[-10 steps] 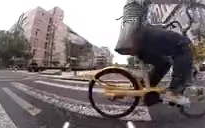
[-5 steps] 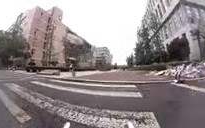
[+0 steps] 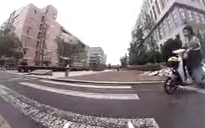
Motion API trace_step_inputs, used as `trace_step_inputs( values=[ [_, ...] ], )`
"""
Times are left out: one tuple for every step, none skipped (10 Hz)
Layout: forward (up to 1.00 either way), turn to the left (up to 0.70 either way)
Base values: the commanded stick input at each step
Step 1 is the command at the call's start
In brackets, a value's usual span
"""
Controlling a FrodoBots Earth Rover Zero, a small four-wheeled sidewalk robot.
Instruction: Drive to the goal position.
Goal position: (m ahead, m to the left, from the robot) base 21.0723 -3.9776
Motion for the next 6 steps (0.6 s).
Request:
trace_step_inputs(
  values=[
    [0.6, -0.15],
    [0.6, -0.15],
    [0.54, -0.2],
    [0.47, -0.26],
    [0.19, 0.0],
    [0.0, 0.0]
  ],
)
